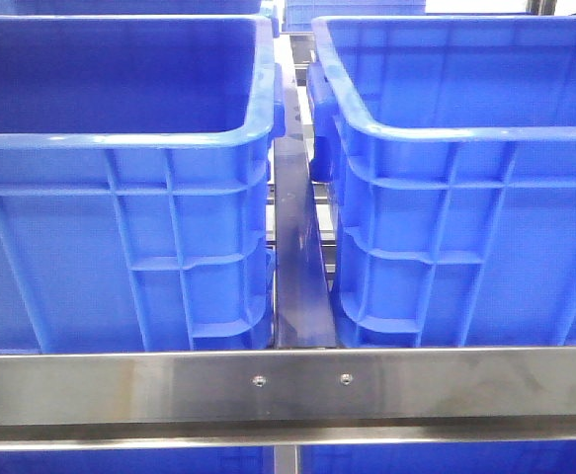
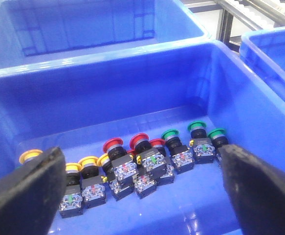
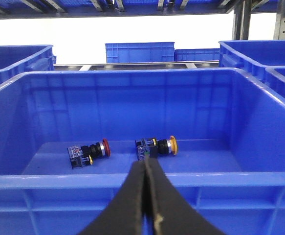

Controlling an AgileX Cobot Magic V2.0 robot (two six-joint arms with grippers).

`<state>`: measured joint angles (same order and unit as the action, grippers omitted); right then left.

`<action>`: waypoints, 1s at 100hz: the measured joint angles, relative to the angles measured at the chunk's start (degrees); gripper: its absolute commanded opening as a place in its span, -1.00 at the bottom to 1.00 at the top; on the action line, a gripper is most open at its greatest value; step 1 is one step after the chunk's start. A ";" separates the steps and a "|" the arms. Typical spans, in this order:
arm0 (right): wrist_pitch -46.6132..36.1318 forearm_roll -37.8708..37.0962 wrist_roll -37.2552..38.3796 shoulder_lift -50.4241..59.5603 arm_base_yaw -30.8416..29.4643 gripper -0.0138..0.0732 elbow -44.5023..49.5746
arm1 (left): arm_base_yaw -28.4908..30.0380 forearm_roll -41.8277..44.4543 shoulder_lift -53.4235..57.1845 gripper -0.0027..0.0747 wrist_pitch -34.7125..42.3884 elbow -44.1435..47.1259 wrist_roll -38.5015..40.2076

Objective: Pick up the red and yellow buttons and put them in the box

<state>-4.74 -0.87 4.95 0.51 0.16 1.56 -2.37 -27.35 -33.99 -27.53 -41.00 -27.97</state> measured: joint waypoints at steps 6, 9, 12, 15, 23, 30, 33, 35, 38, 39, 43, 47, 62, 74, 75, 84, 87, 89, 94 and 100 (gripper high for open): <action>0.00 0.00 0.00 0.00 0.00 -0.84 0.00 | 0.00 0.00 0.00 0.22 0.00 0.00 0.00; 0.00 0.00 0.00 0.00 0.00 -0.84 0.00 | 0.00 0.00 0.00 0.04 0.09 0.00 0.00; 0.00 0.00 0.00 0.00 0.00 -0.84 0.00 | 0.00 0.00 0.00 -0.12 0.09 0.00 0.00; 0.00 0.00 0.00 0.00 0.00 -0.84 0.00 | 0.00 0.00 0.00 -0.29 0.09 0.00 0.00; 0.00 0.00 0.00 0.00 0.00 -0.84 0.00 | 0.00 0.00 0.00 -0.81 0.09 0.00 0.00; 0.00 0.00 0.00 0.00 0.00 -0.84 0.00 | 0.00 0.00 0.00 -0.97 0.09 0.00 0.00; 0.00 0.00 0.00 0.00 0.00 -0.84 0.00 | 0.00 0.00 0.00 -0.98 0.23 0.00 0.00; 0.00 0.00 0.00 0.00 0.00 -0.84 0.00 | 0.00 0.00 0.00 -0.98 0.23 0.00 0.00; 0.00 0.00 0.00 0.00 0.00 -0.84 0.00 | 0.00 0.00 0.00 -0.98 0.50 0.00 0.00; 0.00 0.00 0.00 0.00 0.00 -0.84 0.00 | 0.00 0.00 0.00 -0.98 0.50 0.00 0.00; 0.00 0.00 0.00 0.00 0.00 -0.84 0.00 | 0.00 0.00 0.00 -0.98 0.75 0.00 0.00; 0.00 0.00 0.00 0.00 0.00 -0.84 0.00 | 0.00 0.00 0.00 -0.98 0.85 0.00 0.00; 0.00 0.00 0.00 0.00 0.00 -0.84 0.00 | 0.00 0.00 0.00 -0.98 0.87 0.00 0.00; 0.00 0.00 0.00 0.00 0.00 -0.84 0.00 | 0.00 0.00 0.00 -0.98 0.97 0.00 0.00; 0.00 0.00 0.00 0.00 0.00 -0.84 0.00 | 0.00 0.00 0.00 -0.98 0.97 0.00 0.00; 0.00 0.00 0.00 0.00 0.00 -0.84 0.00 | 0.00 0.00 0.00 -0.98 0.97 0.00 0.00; 0.00 0.00 0.00 0.00 0.00 -0.84 0.00 | 0.00 0.00 0.00 -0.98 0.97 0.00 0.00; 0.00 0.00 0.04 0.00 0.00 -0.84 0.00 | 0.00 0.00 0.00 -0.98 0.97 0.00 0.00; 0.00 0.00 0.04 0.00 0.00 -0.84 0.00 | 0.00 0.00 0.00 -0.98 0.97 0.00 0.00; 0.00 0.00 0.04 0.00 0.00 -0.84 0.00 | -0.36 0.00 0.00 -0.98 1.12 0.00 0.00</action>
<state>-4.74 -0.87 4.99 0.51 0.16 1.56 -2.73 -27.35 -33.99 -26.41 -41.00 -27.97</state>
